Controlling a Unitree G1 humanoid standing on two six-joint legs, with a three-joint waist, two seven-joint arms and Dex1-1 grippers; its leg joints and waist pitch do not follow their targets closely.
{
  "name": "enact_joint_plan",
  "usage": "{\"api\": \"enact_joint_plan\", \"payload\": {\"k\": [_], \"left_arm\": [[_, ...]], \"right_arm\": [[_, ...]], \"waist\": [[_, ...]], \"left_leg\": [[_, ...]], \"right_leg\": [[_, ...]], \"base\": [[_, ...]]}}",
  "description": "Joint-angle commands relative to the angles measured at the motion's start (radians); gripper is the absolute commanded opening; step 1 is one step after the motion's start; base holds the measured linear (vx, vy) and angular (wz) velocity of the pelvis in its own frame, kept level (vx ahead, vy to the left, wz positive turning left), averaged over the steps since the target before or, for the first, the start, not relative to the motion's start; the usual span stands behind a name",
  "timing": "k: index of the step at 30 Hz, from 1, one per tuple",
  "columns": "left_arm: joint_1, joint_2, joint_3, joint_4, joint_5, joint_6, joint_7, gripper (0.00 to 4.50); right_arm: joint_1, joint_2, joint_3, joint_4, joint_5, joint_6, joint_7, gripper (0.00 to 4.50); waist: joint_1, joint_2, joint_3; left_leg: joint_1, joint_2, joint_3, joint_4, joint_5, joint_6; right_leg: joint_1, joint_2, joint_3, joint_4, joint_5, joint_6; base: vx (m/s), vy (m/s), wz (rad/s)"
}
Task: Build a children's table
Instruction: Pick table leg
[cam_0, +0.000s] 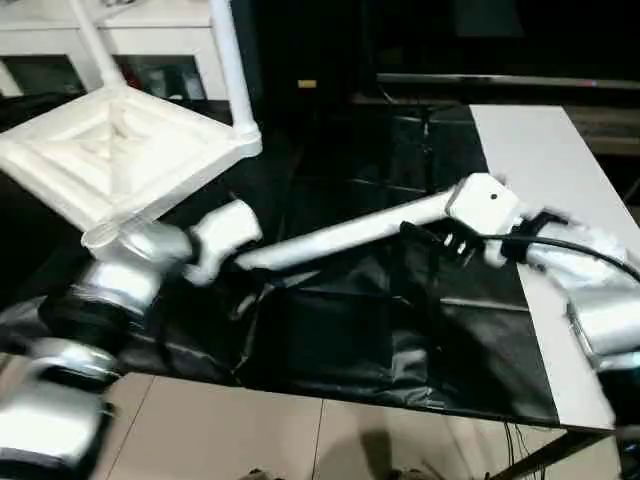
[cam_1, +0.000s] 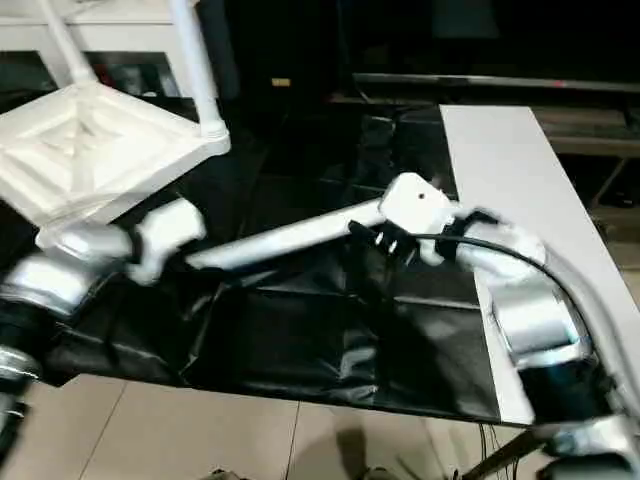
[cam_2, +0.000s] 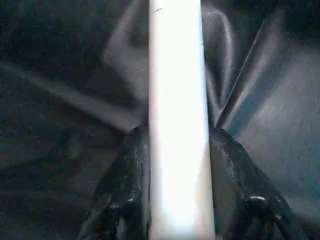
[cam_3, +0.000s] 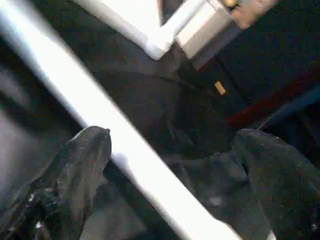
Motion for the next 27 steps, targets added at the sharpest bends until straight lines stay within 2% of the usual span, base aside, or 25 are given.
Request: {"api": "enact_joint_plan", "payload": {"k": [1,2,4,5,6,12,16,17,22,23,27], "left_arm": [[-0.026,0.037,0.026,-0.072,-0.021,0.0,-0.058,1.39],[-0.026,0.053,0.027,-0.096,-0.033,0.01,-0.082,1.39],[-0.025,0.065,0.026,-0.114,-0.04,0.017,-0.1,1.39],[-0.022,0.092,0.022,-0.151,-0.045,0.028,-0.127,1.39],[-0.019,0.106,0.02,-0.175,-0.046,0.042,-0.143,1.39],[0.008,0.153,0.015,-0.283,-0.073,0.113,-0.21,1.39],[0.012,0.164,0.016,-0.312,-0.077,0.139,-0.22,1.39],[0.012,0.17,0.018,-0.322,-0.076,0.148,-0.218,1.39],[0.009,0.191,0.02,-0.327,-0.058,0.158,-0.204,1.39],[0.01,0.192,0.022,-0.33,-0.056,0.162,-0.202,1.39],[0.01,0.195,0.025,-0.339,-0.057,0.169,-0.202,1.39]], "right_arm": [[-0.012,-0.023,0.073,0.047,-0.106,-0.068,-0.02,4.5],[-0.019,-0.035,0.099,0.072,-0.152,-0.097,-0.035,4.5],[-0.025,-0.043,0.117,0.093,-0.186,-0.115,-0.047,4.5],[-0.043,-0.048,0.145,0.135,-0.245,-0.129,-0.087,4.5],[-0.056,-0.046,0.153,0.157,-0.273,-0.137,-0.123,4.5],[-0.097,-0.046,0.187,0.249,-0.36,-0.183,-0.228,4.5],[-0.105,-0.044,0.194,0.283,-0.383,-0.181,-0.254,4.5],[-0.107,-0.043,0.194,0.302,-0.386,-0.187,-0.256,4.33],[-0.103,-0.049,0.193,0.352,-0.379,-0.207,-0.231,4.1],[-0.1,-0.05,0.195,0.356,-0.372,-0.209,-0.22,3.89],[-0.092,-0.05,0.199,0.363,-0.361,-0.213,-0.202,3.63]], "waist": [[-0.002,-0.015,-0.074],[-0.003,-0.021,-0.073],[-0.005,-0.02,-0.073],[-0.004,-0.028,-0.073],[-0.004,-0.027,-0.075],[-0.005,-0.03,-0.073],[-0.006,-0.031,-0.074],[-0.006,-0.034,-0.073],[-0.008,-0.033,-0.074],[-0.008,-0.032,-0.074],[-0.007,-0.032,-0.077]], "left_leg": [[0.018,0.055,-0.017,-0.092,-0.136,0.05],[0.015,0.055,-0.017,-0.093,-0.123,0.048],[0.015,0.054,-0.015,-0.091,-0.119,0.05],[0.014,0.054,-0.014,-0.091,-0.112,0.054],[0.013,0.053,-0.014,-0.089,-0.093,0.057],[0.014,0.053,-0.011,-0.085,-0.063,0.074],[0.014,0.051,-0.01,-0.083,-0.068,0.08],[0.013,0.05,-0.01,-0.083,-0.075,0.081],[0.013,0.049,-0.01,-0.082,-0.085,0.077],[0.013,0.05,-0.01,-0.082,-0.081,0.08],[0.013,0.05,-0.01,-0.08,-0.064,0.088]], "right_leg": [[0.055,-0.052,0.036,-0.058,-0.186,-0.27],[0.058,-0.052,0.036,-0.056,-0.177,-0.274],[0.056,-0.052,0.037,-0.055,-0.169,-0.28],[0.058,-0.052,0.037,-0.053,-0.165,-0.281],[0.059,-0.054,0.037,-0.052,-0.156,-0.282],[0.06,-0.052,0.038,-0.047,-0.126,-0.295],[0.06,-0.047,0.037,-0.046,-0.121,-0.3],[0.061,-0.046,0.037,-0.047,-0.123,-0.299],[0.062,-0.046,0.037,-0.047,-0.127,-0.301],[0.063,-0.046,0.037,-0.046,-0.119,-0.303],[0.064,-0.046,0.037,-0.043,-0.098,-0.309]], "base": [[0.0,0.0,0.0],[0.0,0.0,0.0],[0.0,0.0,0.0],[0.0,0.0,0.0],[0.0,0.0,0.0],[0.0,0.0,0.0],[0.0,0.0,0.0],[0.0,0.0,0.0],[0.0,0.0,0.0],[0.0,0.0,0.0],[0.0,0.0,0.0]]}}
